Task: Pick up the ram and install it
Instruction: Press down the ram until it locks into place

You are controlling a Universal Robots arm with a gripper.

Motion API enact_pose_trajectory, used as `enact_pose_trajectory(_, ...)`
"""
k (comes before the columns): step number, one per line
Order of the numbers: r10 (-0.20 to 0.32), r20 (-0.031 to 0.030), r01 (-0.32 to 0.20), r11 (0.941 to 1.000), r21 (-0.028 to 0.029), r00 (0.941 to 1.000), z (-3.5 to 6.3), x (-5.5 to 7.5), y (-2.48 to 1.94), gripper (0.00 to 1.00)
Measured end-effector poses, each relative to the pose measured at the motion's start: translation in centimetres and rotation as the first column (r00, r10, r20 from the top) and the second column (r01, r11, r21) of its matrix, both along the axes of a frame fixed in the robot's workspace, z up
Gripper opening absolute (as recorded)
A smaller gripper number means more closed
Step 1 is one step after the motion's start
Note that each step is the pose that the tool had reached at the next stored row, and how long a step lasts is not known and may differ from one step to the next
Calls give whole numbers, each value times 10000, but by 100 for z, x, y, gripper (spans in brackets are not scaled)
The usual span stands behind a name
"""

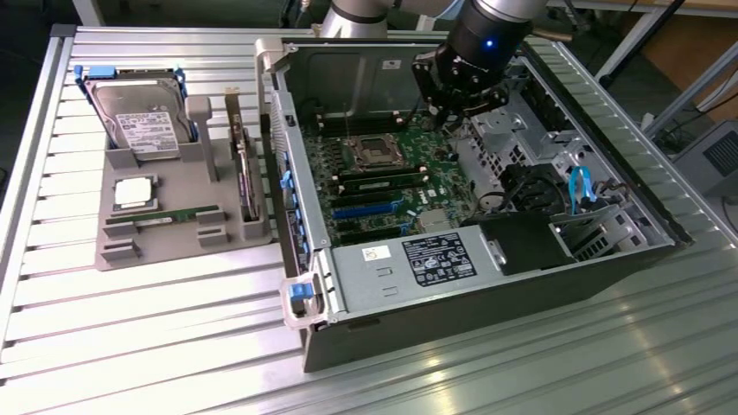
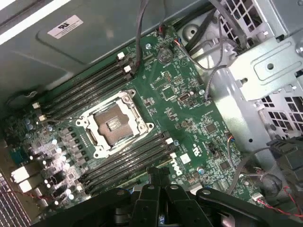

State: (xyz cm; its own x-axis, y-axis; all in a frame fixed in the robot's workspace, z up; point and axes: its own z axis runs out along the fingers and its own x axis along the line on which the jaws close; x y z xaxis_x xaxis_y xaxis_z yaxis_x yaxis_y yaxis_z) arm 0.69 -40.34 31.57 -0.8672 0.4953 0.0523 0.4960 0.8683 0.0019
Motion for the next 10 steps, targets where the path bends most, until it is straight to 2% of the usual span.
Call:
enact_pose_trajectory(5,-598,0,598,9982,0,9982,0,0,0,10)
enact_pose_trajectory(10,-583,1,583,9983,0,9983,0,0,0,10)
